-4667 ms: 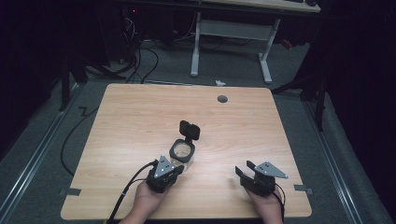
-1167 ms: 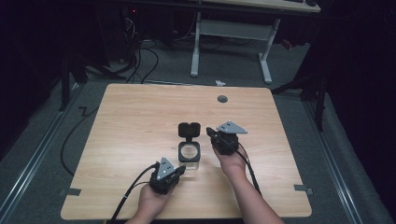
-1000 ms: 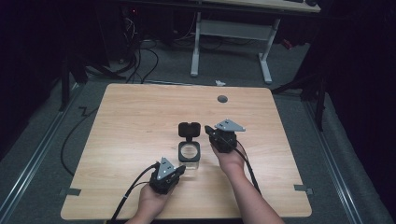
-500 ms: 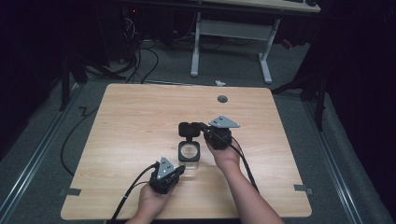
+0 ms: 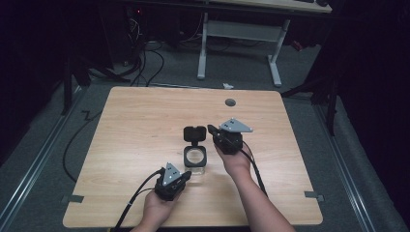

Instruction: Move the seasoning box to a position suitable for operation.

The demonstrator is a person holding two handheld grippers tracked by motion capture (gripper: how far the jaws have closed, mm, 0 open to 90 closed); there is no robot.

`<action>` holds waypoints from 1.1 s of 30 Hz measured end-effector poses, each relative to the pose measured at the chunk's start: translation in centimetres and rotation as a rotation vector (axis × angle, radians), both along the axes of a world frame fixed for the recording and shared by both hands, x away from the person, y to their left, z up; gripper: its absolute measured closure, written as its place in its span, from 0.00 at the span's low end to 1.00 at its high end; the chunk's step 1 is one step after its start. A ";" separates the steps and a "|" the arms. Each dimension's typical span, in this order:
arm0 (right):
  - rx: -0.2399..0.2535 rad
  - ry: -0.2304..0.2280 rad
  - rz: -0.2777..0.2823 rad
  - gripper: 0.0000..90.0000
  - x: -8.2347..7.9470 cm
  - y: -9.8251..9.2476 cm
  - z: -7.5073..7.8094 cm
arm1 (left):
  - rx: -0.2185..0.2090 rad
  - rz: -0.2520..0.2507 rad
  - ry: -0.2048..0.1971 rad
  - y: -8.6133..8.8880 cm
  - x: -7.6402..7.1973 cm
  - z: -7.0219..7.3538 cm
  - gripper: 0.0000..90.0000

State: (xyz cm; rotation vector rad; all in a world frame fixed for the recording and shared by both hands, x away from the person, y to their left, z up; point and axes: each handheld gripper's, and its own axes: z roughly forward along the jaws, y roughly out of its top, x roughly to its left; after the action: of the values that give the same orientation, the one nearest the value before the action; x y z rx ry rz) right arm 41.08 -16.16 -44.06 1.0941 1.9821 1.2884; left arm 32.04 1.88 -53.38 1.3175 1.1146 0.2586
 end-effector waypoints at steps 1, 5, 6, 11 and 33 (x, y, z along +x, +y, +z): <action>0.000 0.000 0.000 1.00 0.0 0.0 0.0 | 0.000 0.000 0.000 0.0 0.0 0.0 1.00; 0.026 -0.020 0.005 1.00 0.4 0.5 1.6 | 0.005 0.013 0.004 0.0 0.1 0.0 1.00; 0.031 -0.026 0.010 1.00 0.5 0.7 1.9 | 0.008 0.013 0.004 0.0 0.1 0.0 1.00; 0.030 -0.031 0.026 1.00 0.6 1.7 2.4 | 0.008 0.014 0.004 0.0 0.1 -0.1 1.00; 0.040 0.017 0.078 1.00 -4.4 0.8 -0.8 | 0.013 0.009 -0.004 -0.1 0.0 -0.1 1.00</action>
State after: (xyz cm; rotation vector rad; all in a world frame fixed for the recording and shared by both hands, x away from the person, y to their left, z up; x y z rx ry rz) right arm 36.64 -15.34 -44.89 1.0594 2.0373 1.3687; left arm 31.99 1.80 -53.43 1.3229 1.1176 0.2755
